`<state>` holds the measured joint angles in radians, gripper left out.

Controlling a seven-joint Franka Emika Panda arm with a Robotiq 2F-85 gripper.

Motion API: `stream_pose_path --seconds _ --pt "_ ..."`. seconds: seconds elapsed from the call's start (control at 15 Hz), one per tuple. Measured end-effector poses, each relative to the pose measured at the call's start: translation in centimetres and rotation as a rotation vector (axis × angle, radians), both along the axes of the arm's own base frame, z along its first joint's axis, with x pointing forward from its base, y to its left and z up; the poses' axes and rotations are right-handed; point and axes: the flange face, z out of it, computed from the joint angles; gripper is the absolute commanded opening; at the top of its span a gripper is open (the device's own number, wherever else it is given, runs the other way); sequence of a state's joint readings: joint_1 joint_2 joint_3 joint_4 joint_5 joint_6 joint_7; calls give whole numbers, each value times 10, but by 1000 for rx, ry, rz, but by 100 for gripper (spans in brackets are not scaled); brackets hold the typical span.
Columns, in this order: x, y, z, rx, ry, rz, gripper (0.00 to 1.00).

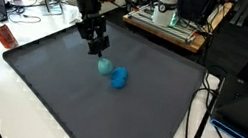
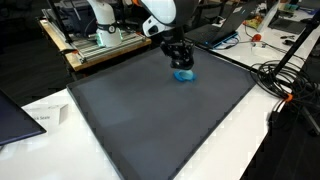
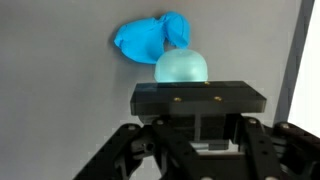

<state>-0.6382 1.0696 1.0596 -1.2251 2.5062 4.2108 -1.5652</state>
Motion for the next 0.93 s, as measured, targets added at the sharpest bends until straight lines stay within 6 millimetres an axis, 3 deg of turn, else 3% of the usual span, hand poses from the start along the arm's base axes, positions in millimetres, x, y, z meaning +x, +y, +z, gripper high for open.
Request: stream_pose_path --seconds 0.6,0.93 --pt "5 -10 6 20 -14 -33 28" --pt "-5 19 2 86 44 -55 28"
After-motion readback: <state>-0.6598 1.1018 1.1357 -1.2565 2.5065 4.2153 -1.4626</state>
